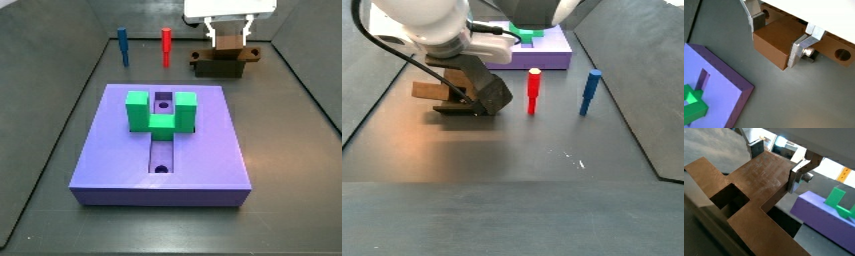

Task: Pick up the brown object. Move up. Place the brown object on the fixture. Regrasp the brown object. Move to above the board. Insert the brown object.
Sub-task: Place the brown object on the fixture, then regrasp the brown object.

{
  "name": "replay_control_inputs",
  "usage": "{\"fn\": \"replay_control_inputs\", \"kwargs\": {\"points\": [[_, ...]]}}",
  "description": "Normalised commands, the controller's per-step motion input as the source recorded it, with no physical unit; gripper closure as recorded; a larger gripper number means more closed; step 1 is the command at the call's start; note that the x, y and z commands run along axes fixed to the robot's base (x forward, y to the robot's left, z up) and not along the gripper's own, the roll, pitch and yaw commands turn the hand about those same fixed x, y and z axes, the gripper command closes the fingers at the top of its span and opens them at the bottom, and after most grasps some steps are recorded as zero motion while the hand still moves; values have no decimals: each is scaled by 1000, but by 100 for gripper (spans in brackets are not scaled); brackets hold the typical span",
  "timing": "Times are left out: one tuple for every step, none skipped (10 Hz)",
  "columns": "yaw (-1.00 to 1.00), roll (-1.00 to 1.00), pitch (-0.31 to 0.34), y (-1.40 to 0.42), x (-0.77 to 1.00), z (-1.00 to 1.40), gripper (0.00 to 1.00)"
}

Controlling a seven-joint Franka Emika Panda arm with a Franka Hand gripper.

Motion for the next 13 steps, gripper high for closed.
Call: {"fn": "replay_control_inputs", "kwargs": {"points": [[240,349,0,0,-43,-331,100],[226,434,0,0,-69,-300,100],[206,311,0,0,-51,-186,100],[0,0,0,0,0,0,100],[0,0,0,0,0,0,0],[0,834,0,-186,83,643,0],[57,829,-74,-231,-23,426,0],[200,743,-197,-226,-283,206,0],[234,846,-231,-154,-231,151,0],[269,889,-220,-86,-183,83,0],[329,740,-200,-54,0,240,0],[374,460,-169,-117,146,580,0],[191,531,-14,-66,440,831,0]]}}
